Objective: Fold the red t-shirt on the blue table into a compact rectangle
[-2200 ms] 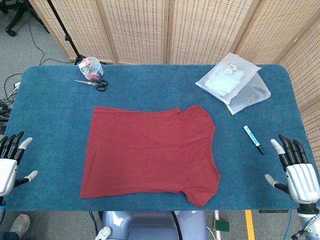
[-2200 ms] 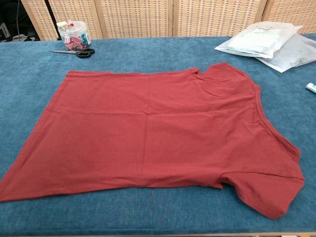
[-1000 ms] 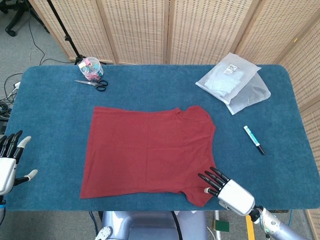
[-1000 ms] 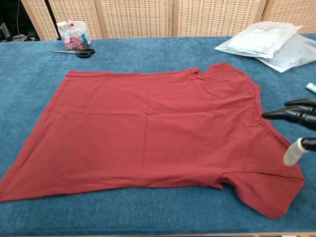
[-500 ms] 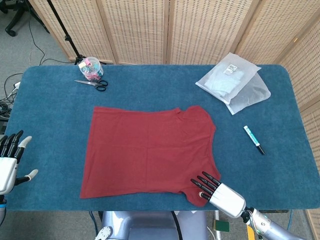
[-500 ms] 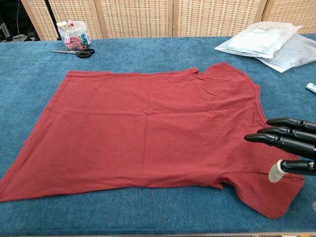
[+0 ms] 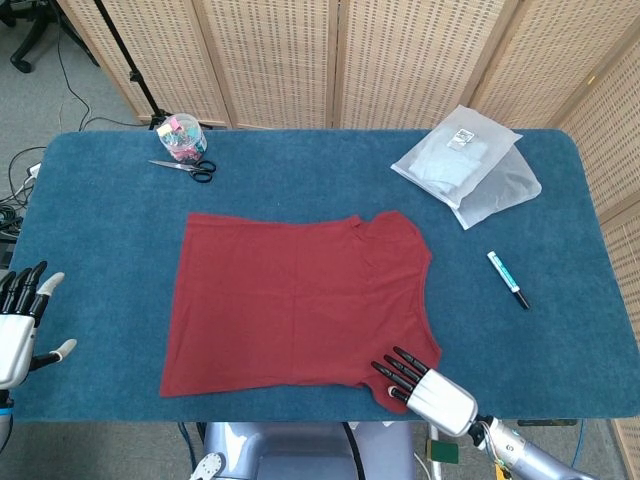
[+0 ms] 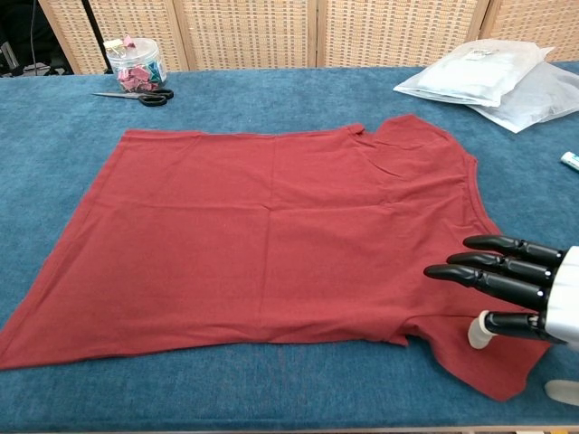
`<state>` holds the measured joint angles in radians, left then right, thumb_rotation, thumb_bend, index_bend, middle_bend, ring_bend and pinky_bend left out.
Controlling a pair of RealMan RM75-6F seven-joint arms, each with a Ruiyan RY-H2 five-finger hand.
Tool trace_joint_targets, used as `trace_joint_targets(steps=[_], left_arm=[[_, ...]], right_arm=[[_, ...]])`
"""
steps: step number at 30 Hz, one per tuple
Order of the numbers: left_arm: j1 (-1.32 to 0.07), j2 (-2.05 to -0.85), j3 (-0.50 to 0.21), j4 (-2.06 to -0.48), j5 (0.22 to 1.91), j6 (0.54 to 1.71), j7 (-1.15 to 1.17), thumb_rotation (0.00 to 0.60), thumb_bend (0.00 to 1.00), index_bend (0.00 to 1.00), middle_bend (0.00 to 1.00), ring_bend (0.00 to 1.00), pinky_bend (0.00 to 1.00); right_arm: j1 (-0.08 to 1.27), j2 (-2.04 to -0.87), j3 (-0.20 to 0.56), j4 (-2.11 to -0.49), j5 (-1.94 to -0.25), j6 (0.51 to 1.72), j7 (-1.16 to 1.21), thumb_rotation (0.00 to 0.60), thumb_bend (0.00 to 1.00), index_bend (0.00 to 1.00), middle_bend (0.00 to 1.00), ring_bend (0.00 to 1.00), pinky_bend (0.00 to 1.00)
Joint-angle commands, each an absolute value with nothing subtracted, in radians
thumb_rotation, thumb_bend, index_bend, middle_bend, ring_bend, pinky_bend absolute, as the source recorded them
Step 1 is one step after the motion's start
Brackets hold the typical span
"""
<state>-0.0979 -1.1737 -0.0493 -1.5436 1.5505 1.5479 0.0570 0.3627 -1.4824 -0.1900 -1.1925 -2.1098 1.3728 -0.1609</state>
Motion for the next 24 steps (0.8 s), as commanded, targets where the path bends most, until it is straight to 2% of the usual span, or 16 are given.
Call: trace_joint_targets(steps=[1,9,17,24], left_arm=[[-0.098,-1.174,-0.05,-1.544,1.55,1.548,0.057,0.6,0.0,0.0,0.0,0.0,0.0],[-0.099,-1.176,-0.051,-1.542,1.546,1.546,0.06,0.6,0.0,0.0,0.0,0.0,0.0],[-0.1,-1.179,-0.051,-1.542,1.544,1.541,0.065,0.6,0.0,0.0,0.0,0.0,0.0],[-0.102,-1.185,-0.047,-1.538,1.547,1.535,0.074,0.6,0.0,0.0,0.0,0.0,0.0]], right_arm=[[0.372,-1.498,-0.192,-1.184,-2.104,1.375,-0.138,0.6,0.03,0.39,0.0,0.0,0.0],[0.385,-1.544,-0.188,-1.127,-2.097,1.427,-0.083,0.6,0.34,0.43,0.03,0.0,0.0],[0.395,-1.569,-0.202,-1.078,-2.092,1.461,-0.026,0.6,0.47,0.49,0.04,0.0,0.0],[0.399,-1.588,-0.207,-1.051,-2.085,1.484,-0.002,0.6,0.49,0.56,0.05,0.0,0.0]])
